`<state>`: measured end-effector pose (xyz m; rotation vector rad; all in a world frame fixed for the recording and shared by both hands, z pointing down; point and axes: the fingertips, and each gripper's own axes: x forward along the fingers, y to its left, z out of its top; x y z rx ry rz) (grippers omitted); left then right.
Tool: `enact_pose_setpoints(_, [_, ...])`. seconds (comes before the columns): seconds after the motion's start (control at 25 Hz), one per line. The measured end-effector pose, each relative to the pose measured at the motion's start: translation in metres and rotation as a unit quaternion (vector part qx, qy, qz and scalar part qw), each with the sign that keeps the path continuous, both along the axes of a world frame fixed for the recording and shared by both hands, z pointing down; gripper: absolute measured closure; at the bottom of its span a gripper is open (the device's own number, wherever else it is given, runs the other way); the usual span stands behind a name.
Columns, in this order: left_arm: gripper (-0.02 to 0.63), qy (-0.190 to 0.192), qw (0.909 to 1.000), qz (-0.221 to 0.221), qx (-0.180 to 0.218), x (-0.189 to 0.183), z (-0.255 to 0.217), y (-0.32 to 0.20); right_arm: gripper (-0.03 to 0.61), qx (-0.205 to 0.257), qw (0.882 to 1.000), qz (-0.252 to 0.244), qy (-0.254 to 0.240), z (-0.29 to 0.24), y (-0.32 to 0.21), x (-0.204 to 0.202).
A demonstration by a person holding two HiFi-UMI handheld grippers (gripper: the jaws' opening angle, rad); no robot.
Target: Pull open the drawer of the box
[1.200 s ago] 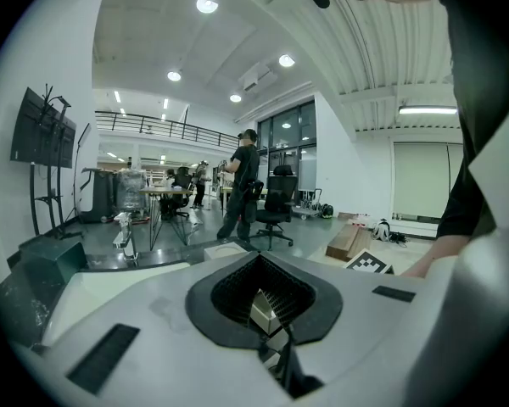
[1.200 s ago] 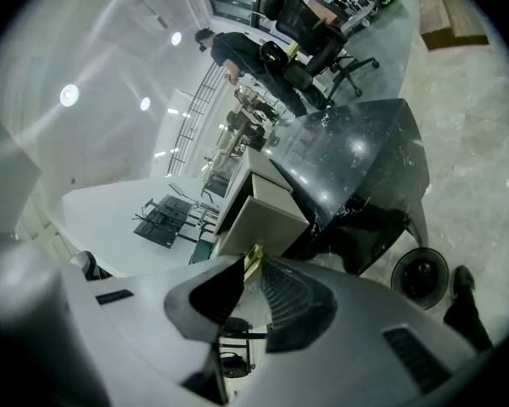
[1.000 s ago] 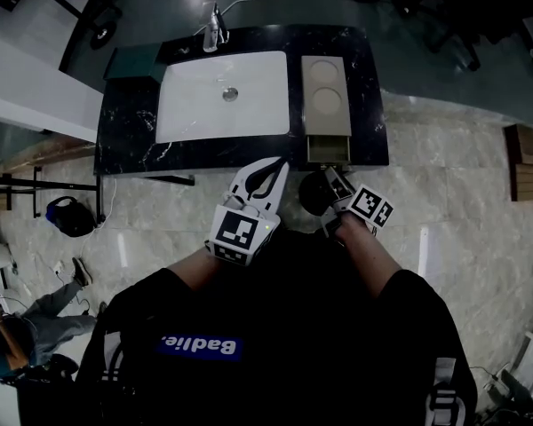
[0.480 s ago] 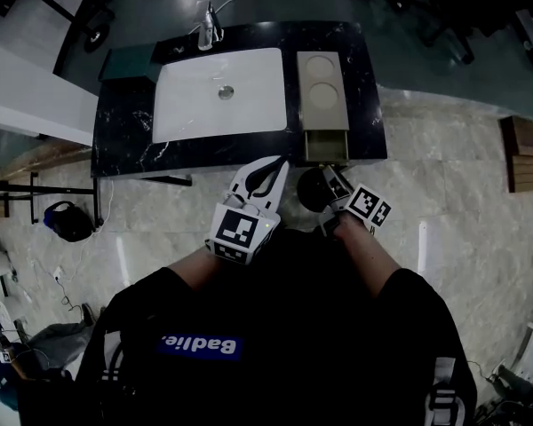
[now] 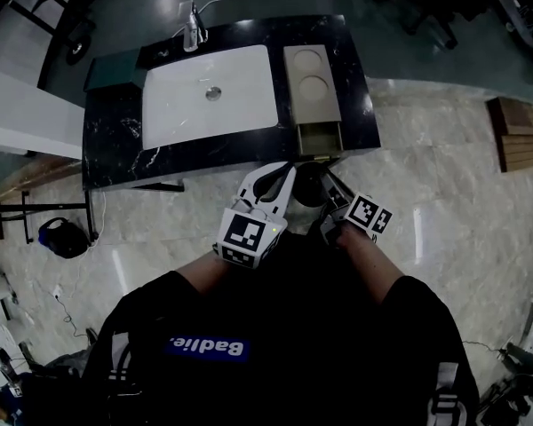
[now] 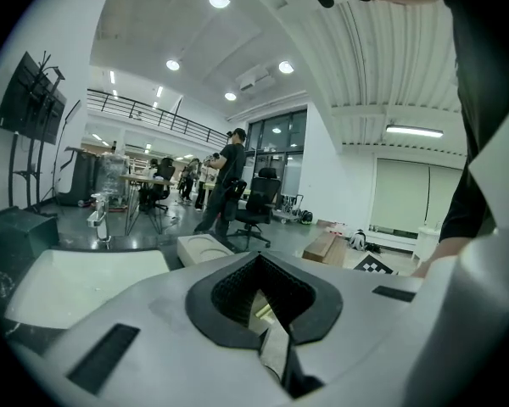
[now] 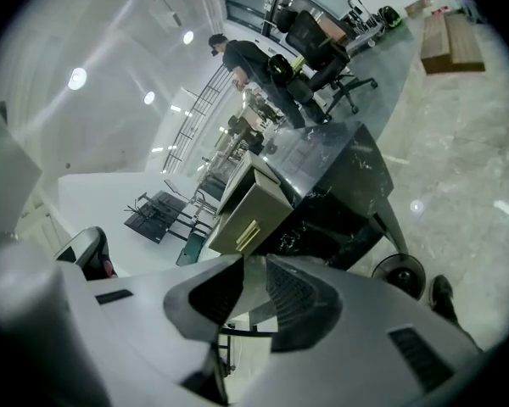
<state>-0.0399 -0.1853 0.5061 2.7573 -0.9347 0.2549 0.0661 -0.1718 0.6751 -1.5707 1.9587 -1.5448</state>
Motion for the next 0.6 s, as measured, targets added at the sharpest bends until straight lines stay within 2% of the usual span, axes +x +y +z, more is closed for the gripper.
enact_pose_setpoints(0.12, [0.621, 0.007, 0.9999, 0.015, 0.001, 0.01, 0.001, 0.01, 0.511, -0.004, 1.0, 0.008, 0.027, -0.004, 0.014, 0.013])
enact_pose_setpoints(0.28, [0.621, 0.014, 0.9999, 0.007, 0.006, 0.014, -0.008, 0.015, 0.511, 0.0, 0.998, 0.009, 0.055, -0.01, 0.024, 0.026])
enact_pose_setpoints(0.6, [0.621, 0.003, 0.9995, -0.019, 0.027, 0.046, -0.029, 0.052, 0.511, 0.052, 0.994, -0.046, 0.085, -0.041, 0.044, 0.044])
